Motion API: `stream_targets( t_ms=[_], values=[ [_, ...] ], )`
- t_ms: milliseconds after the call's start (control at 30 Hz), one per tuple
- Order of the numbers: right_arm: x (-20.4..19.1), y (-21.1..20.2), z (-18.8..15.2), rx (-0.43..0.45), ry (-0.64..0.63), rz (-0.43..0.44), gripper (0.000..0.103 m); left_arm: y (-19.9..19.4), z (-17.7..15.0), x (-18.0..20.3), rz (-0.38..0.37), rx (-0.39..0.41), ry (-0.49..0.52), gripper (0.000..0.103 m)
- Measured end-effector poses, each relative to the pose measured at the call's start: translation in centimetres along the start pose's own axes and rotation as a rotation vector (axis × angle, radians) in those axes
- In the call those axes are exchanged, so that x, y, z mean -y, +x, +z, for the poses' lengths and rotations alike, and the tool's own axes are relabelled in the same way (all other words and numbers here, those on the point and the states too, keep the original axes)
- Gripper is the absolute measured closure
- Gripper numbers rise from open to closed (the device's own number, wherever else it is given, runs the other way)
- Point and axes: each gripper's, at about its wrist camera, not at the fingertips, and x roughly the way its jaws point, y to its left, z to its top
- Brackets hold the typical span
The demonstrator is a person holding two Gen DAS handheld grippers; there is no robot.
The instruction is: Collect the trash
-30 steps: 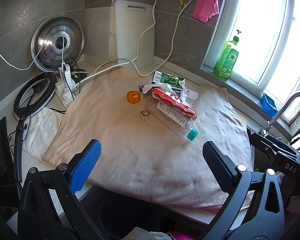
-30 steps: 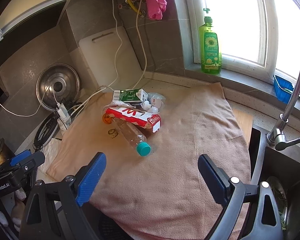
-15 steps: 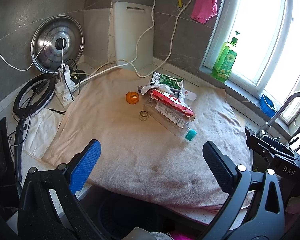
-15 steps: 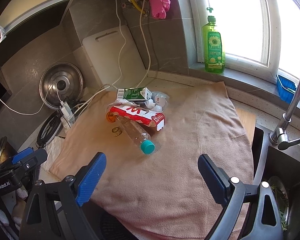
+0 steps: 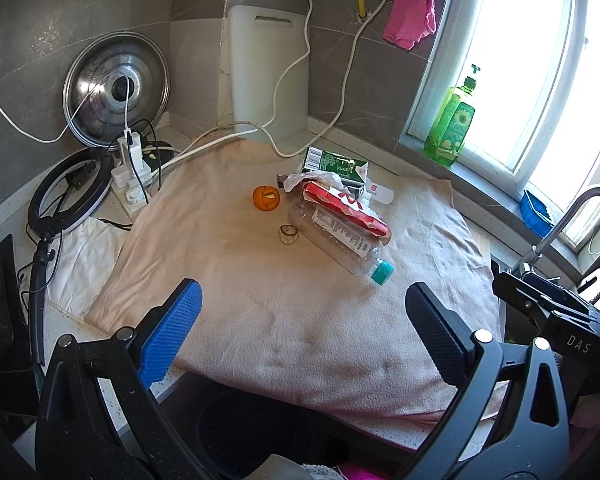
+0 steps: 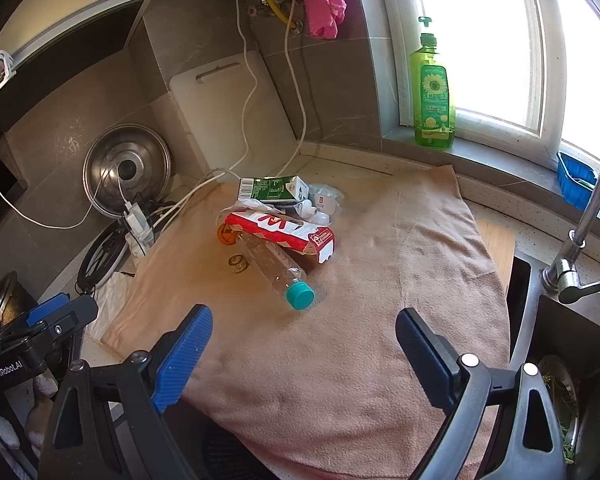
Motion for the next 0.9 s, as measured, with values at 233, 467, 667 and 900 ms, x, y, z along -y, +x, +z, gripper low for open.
stream_targets(
  t_ms=[233, 467, 667, 900],
  values=[
    [0.1, 0.1, -0.1, 0.0, 0.0, 0.002, 0.009, 0.1, 0.0, -0.1, 0.0, 0.0, -0.002, 0.0],
    [0.1, 0.2, 0.0, -0.004, 0.002, 0.004, 0.009, 0.0, -0.1, -0.1, -0.001, 0.0, -0.002, 0.0],
    [0.1, 0.9, 0.2, -0.013, 0.001, 0.011, 0.009, -0.1, 0.0, 0.0, -0.002, -0.002, -0.004, 0.0],
    [0.2, 1.4, 0.2, -0.019, -0.003, 0.02, 0.009, -0.2, 0.1, 0.2, -0.002, -0.005, -0.006, 0.0]
  ],
)
